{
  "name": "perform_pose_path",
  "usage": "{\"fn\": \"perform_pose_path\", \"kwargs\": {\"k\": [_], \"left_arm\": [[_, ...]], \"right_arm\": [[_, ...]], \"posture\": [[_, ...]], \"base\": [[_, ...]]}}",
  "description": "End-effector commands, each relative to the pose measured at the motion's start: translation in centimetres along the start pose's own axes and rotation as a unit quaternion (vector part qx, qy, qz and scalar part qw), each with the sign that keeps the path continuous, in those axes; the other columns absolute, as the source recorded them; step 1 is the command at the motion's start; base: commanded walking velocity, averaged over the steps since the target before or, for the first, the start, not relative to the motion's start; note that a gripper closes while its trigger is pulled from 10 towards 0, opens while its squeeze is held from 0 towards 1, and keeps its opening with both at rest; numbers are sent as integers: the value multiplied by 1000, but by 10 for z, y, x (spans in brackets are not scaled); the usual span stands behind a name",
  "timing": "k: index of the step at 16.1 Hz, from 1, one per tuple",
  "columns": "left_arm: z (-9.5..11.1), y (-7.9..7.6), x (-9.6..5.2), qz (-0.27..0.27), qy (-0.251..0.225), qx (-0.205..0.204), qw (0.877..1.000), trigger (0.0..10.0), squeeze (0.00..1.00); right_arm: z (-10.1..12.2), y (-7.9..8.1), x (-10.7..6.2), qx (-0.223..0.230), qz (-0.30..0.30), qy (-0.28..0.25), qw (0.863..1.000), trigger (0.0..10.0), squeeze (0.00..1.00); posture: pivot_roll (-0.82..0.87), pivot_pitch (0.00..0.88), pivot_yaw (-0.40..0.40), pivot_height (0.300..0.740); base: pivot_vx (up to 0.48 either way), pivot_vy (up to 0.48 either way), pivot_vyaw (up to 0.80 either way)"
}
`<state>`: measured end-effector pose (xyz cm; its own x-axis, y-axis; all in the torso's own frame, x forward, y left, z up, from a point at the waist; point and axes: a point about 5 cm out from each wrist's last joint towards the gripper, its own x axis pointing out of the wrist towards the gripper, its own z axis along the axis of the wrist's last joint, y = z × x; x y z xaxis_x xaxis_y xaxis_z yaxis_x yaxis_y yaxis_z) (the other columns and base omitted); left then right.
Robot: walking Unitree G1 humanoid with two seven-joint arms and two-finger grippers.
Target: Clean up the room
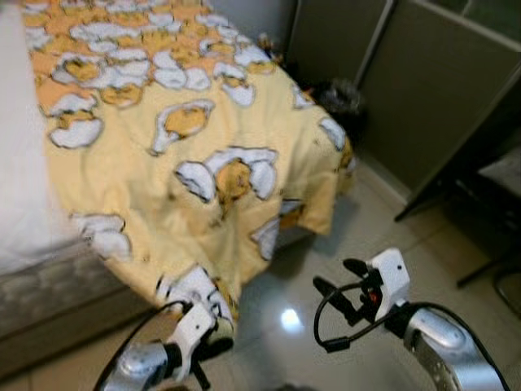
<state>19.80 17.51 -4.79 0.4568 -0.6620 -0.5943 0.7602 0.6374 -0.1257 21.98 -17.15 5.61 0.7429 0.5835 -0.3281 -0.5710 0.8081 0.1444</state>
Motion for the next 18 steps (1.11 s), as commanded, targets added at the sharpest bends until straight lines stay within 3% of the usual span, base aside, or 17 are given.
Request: {"fn": "perform_pose_path", "kwargs": {"k": [1, 2, 5, 8, 9, 12, 13, 14, 16, 17, 18], "left_arm": [[-5, 1, -2, 11, 20, 7, 1000, 3098, 0], [-7, 2, -2, 20, 38, 22, 999, 10000, 0], [-11, 3, -4, 24, 62, 44, 997, 10000, 0], [-9, 7, -4, 43, 62, 54, 996, 10000, 0], [-6, 10, -4, 54, 57, 61, 995, 10000, 1000], [-3, 20, -12, 70, 65, 110, 989, 10000, 1000], [-2, 26, -18, 73, 76, 149, 983, 10000, 1000], [7, 45, -32, 91, 88, 213, 969, 10000, 1000], [14, 53, -38, 101, 86, 229, 964, 10000, 1000], [31, 64, -45, 113, 52, 248, 961, 10000, 1000], [36, 65, -46, 115, 41, 249, 961, 10000, 1000]], "right_arm": [[4, 0, -2, -4, 6, -5, 1000, 10000, 122], [5, 0, -2, -8, 8, -5, 1000, 10000, 118], [22, 12, -6, -18, 66, -35, 997, 10000, 114], [21, 9, -6, -29, 70, -25, 997, 10000, 110], [21, 6, -6, -33, 57, -25, 998, 10000, 114], [19, 4, -4, -24, 32, -29, 999, 10000, 114], [17, 3, -5, -21, 26, -29, 999, 10000, 110], [12, 2, -6, -12, 12, -27, 999, 10000, 110], [10, 3, -7, -9, 8, -26, 1000, 10000, 110], [8, 0, -8, -7, -18, -34, 999, 10000, 114], [8, -1, -9, -6, -25, -37, 999, 10000, 114]], "posture": [[-175, 98, -101, 740], [-175, 97, -102, 740], [-176, 97, -103, 740], [-174, 88, -106, 740], [-173, 86, -105, 740], [-169, 77, -100, 740], [-169, 77, -100, 740], [-160, 72, -95, 740], [-159, 70, -91, 740], [-159, 64, -79, 740], [-159, 64, -79, 740]], "base": [[0, 0, 0], [0, 0, 0], [0, 0, 0], [0, 0, 0], [0, 0, 0], [0, 0, 0], [0, 0, 0], [0, 0, 0], [0, 0, 0], [0, 0, 0], [0, 0, 0]]}}
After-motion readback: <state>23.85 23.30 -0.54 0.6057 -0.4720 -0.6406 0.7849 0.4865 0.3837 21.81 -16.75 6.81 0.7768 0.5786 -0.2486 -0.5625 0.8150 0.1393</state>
